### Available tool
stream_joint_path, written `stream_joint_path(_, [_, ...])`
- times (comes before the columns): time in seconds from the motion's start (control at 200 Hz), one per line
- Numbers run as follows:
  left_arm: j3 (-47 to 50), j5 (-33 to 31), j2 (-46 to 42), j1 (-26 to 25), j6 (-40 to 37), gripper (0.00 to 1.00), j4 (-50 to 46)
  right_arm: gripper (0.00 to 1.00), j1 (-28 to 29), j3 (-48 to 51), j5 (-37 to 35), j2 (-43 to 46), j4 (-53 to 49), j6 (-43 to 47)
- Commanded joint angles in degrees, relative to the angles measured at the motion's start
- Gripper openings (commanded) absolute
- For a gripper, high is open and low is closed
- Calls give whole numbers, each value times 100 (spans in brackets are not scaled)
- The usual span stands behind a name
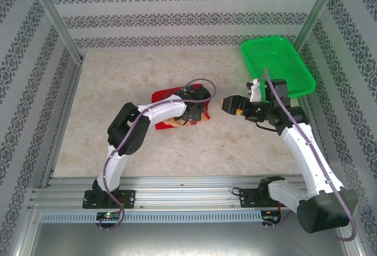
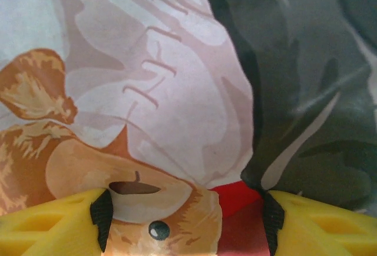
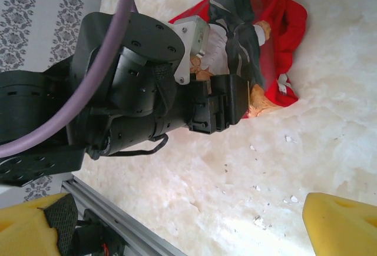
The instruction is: Fold and stack the t-shirts
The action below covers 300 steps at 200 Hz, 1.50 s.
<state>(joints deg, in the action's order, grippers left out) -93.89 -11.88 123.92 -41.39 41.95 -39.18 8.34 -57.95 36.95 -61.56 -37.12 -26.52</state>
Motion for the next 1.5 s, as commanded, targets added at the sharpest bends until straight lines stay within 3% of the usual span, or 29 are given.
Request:
stream_joint_path(0.0, [431, -102, -24, 444, -559, 68, 33, 98, -77, -10, 117, -107, -60, 156])
stream_joint_path(0.24, [422, 26, -132, 1670, -1669, 67, 51, 98, -65, -57, 181, -432, 235, -115])
stream_joint_path(0.45, [-376, 307, 292, 2717, -2715, 67, -148, 98, -17, -161, 81, -576, 158, -168])
stream_joint_path(0.899, [-3383, 91, 2123, 3653, -5358, 66, -1496, 98, 8, -423, 23, -800, -234, -101])
stream_joint_path(1.189, [-3641, 426, 2145, 4418, -5254, 67, -1419, 98, 19, -489, -19, -821, -509, 66])
stream_joint_path(1.494, [-4081, 1054, 2105, 4528, -4591, 68, -1404, 98, 44, -478, -30, -831, -603, 181])
